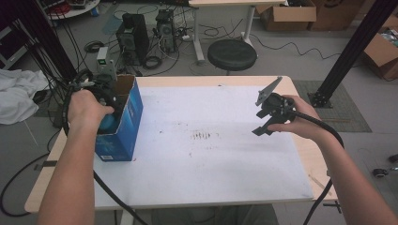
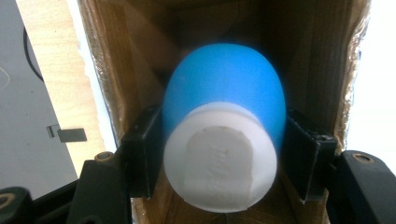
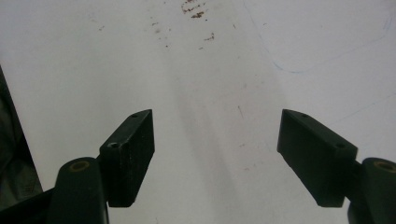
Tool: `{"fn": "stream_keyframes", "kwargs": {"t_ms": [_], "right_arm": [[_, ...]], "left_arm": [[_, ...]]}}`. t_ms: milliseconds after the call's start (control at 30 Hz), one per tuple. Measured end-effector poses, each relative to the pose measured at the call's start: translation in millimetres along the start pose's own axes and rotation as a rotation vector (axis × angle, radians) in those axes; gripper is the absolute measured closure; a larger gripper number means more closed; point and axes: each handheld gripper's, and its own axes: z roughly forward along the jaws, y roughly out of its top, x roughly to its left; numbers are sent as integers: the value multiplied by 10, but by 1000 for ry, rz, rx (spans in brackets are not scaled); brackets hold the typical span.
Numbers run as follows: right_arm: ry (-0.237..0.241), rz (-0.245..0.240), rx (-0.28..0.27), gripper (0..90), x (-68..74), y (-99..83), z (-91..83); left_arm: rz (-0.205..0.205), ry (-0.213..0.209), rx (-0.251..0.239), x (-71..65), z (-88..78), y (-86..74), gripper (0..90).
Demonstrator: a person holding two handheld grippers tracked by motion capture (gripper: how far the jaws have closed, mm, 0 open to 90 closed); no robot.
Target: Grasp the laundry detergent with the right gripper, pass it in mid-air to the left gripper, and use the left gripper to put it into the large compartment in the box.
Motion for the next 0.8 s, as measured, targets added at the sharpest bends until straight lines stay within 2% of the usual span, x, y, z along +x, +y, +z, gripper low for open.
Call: {"fn": "stream_keyframes", "kwargs": {"t_ms": [800], "right_arm": [[-6, -1, 5, 275, 17, -2, -13]], "left_arm": [[13, -10, -3, -37, 16, -15, 377]]}}
